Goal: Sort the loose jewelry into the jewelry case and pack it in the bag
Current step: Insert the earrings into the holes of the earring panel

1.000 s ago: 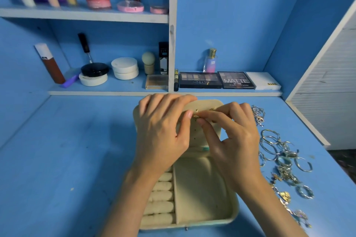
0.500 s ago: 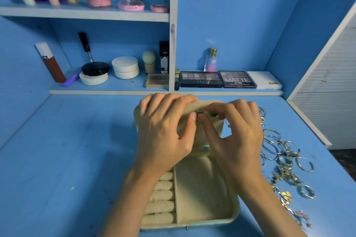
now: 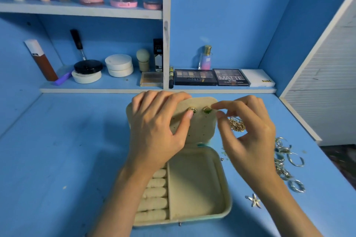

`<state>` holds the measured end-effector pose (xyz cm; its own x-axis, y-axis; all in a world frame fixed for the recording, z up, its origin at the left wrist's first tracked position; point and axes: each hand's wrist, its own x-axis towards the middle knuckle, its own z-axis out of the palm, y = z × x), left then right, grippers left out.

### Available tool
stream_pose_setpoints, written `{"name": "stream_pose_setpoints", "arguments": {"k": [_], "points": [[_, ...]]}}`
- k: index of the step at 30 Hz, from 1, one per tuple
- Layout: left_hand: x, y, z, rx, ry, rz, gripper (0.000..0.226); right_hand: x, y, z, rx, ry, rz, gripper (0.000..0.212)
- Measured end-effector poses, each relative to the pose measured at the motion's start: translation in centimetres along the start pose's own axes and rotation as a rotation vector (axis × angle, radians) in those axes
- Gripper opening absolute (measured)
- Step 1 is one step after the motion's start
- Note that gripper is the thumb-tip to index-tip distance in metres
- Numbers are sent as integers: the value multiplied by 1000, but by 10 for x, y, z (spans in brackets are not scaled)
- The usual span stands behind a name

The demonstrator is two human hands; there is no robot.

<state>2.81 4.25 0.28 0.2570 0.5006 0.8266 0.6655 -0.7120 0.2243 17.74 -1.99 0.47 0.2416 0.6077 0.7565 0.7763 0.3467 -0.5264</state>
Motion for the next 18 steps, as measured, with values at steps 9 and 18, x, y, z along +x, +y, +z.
{"name": "stream_pose_setpoints", "arguments": {"k": [9,18], "points": [[0,0,0,-3,-2,1,21,10,50,-35,32,-474,323,20],[-1,-1,0,3,-2,8,23,1,64,-39,-201,-720,182,17]]}}
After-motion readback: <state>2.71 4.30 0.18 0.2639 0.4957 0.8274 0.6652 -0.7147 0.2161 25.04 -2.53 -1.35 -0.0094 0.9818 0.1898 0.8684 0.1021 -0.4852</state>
